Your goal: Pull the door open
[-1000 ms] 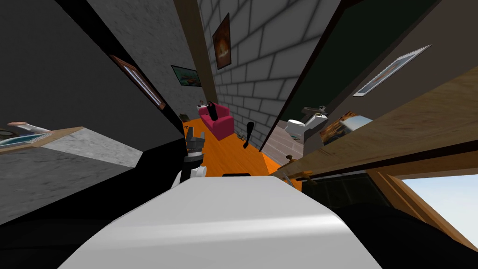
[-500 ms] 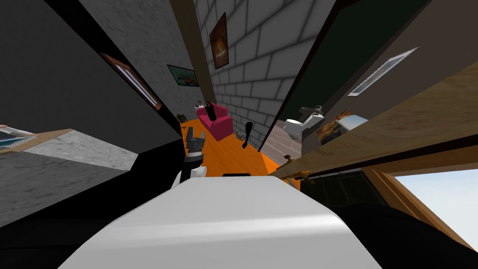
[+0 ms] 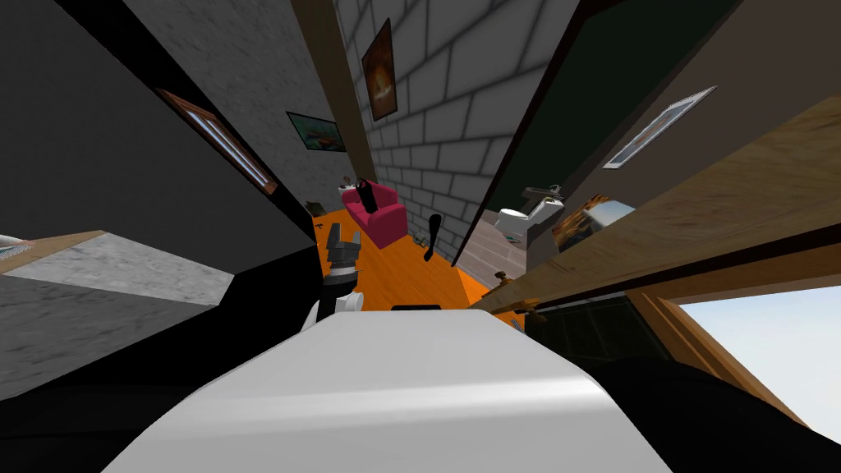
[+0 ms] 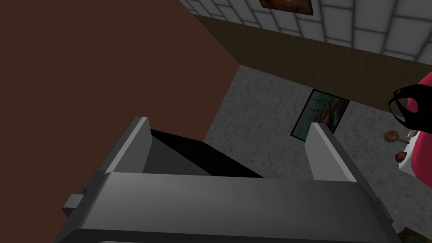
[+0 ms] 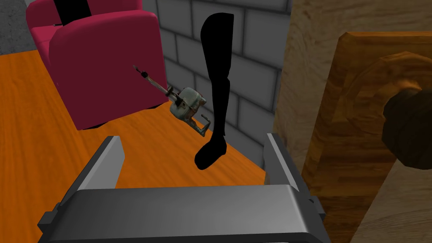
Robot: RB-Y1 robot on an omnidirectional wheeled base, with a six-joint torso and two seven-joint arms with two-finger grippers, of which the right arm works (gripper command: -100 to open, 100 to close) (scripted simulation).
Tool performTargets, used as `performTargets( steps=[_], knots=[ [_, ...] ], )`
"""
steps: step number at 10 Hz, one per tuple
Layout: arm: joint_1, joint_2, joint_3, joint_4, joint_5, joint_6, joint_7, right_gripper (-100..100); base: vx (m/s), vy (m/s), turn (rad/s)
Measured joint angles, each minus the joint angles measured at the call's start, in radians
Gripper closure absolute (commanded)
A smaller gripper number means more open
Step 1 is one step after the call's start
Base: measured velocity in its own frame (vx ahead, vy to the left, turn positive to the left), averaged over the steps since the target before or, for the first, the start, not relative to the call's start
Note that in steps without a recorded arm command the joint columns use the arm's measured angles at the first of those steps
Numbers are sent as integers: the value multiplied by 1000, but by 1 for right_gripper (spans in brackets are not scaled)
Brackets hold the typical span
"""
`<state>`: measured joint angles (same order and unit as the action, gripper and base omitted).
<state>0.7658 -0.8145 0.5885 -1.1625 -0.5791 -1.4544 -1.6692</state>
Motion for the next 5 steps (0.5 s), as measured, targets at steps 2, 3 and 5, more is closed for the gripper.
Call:
performTargets(
  steps=[2, 3, 5],
  knots=[
    [6, 1, 6, 32, 8, -35, -14, -100, 1, -59, -44],
    [11, -3, 7, 42, 10, -50, -19, -100, 2, -70, -34],
    [15, -1, 13, 88, 17, -92, -37, -100, -3, -67, -44]
  ],
)
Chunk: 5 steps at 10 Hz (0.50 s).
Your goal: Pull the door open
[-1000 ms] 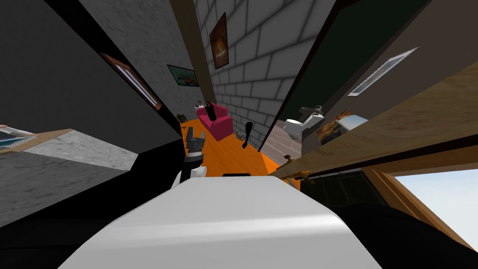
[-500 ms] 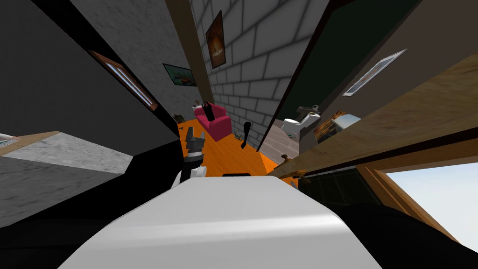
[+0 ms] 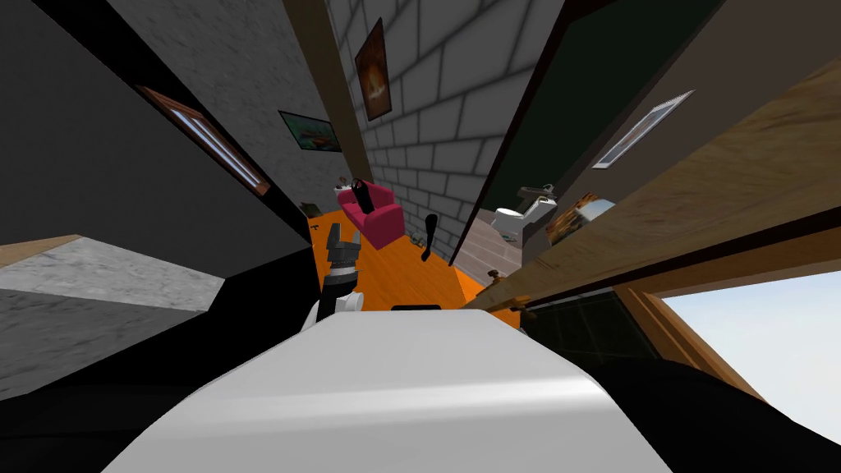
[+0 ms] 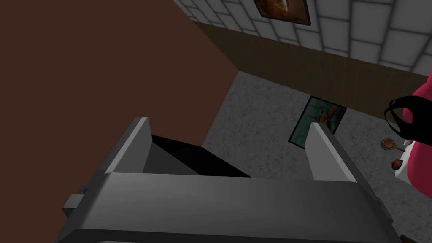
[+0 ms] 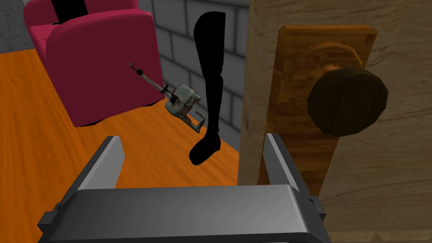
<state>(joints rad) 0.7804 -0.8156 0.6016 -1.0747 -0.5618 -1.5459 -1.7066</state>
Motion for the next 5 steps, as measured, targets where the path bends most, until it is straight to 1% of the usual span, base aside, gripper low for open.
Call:
performTargets(
  steps=[1, 2, 4, 5],
  knots=[
    [5, -2, 2, 15, 3, -19, -7, -100, -19, -90, -54],
    [14, -10, 3, 18, 5, -34, -12, -100, -14, -97, -52],
    [18, -9, 8, 57, 11, -71, -26, -100, -14, -82, -42],
    [21, -15, 8, 67, 12, -85, -33, -100, -34, -93, -35]
  ],
)
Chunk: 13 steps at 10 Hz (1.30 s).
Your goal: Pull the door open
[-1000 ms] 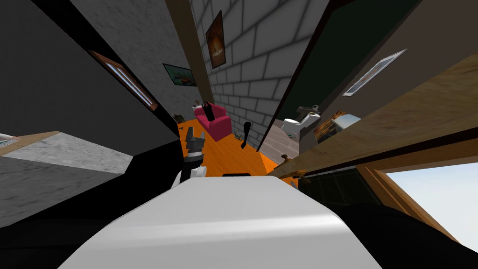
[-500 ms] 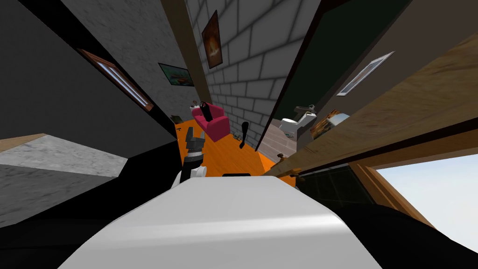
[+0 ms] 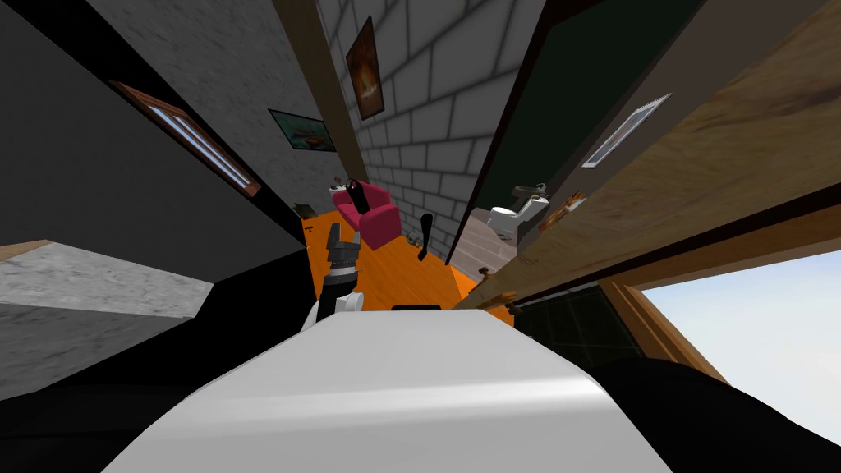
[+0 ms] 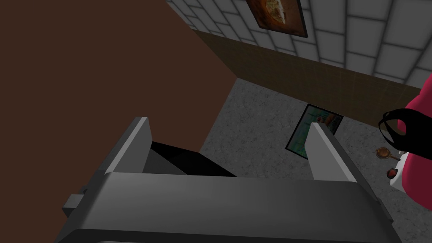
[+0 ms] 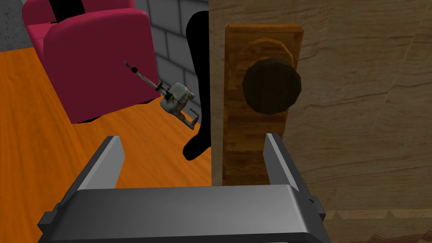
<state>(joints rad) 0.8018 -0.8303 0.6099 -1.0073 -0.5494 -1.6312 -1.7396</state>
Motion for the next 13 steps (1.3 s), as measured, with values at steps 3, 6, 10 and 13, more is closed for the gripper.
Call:
performTargets(
  steps=[3, 6, 10, 13],
  knots=[
    [12, -7, 4, 42, 6, -50, -18, -100, -38, -105, -44],
    [26, -16, 8, 72, 12, -90, -27, -100, -42, -71, 13],
    [17, -13, 2, 74, 1, -43, -39, -100, 107, 103, 66],
    [17, -24, -11, 62, -24, -11, -54, -100, 199, 36, 69]
  ],
)
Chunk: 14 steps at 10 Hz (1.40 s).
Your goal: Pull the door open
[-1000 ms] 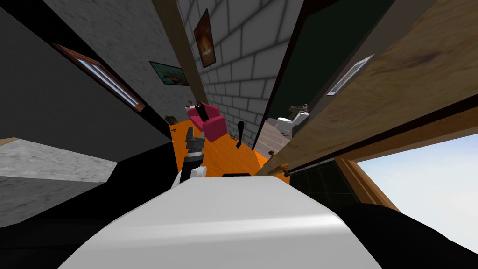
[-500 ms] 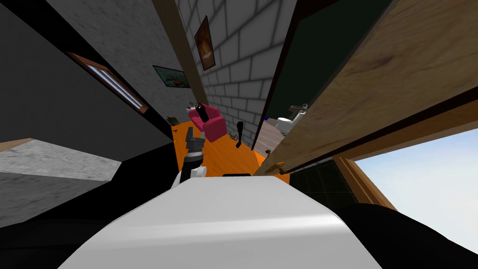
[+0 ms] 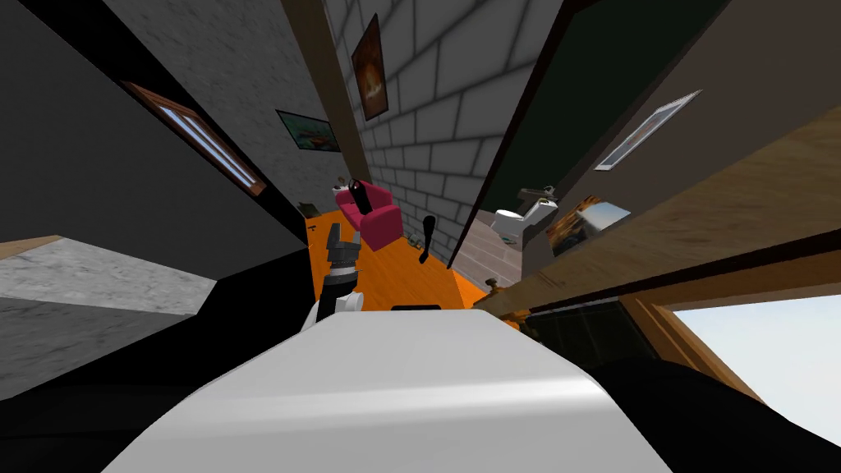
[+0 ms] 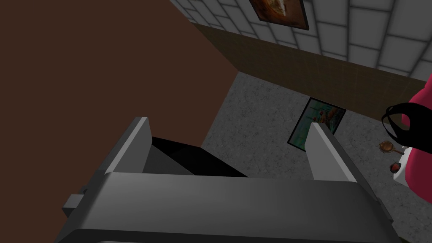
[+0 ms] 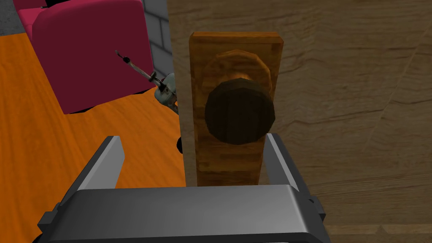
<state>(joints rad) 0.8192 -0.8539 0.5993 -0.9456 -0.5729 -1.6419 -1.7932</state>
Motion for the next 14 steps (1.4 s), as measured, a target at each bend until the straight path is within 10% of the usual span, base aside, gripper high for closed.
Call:
performTargets(
  steps=[2, 3, 8, 9, 14],
  knots=[
    [2, -4, -5, 0, -13, -22, -11, -100, 127, -35, 35],
    [1, -5, -6, 0, -14, -27, -12, 100, -11, 2, -17],
    [2, -4, -5, 0, -13, -22, -11, 100, -16, 5, -2],
    [2, -4, -5, 0, -13, -22, -11, -100, -49, 5, -126],
    [18, 7, -22, 4, -47, -6, -10, -100, -8, 28, -67]
  ],
)
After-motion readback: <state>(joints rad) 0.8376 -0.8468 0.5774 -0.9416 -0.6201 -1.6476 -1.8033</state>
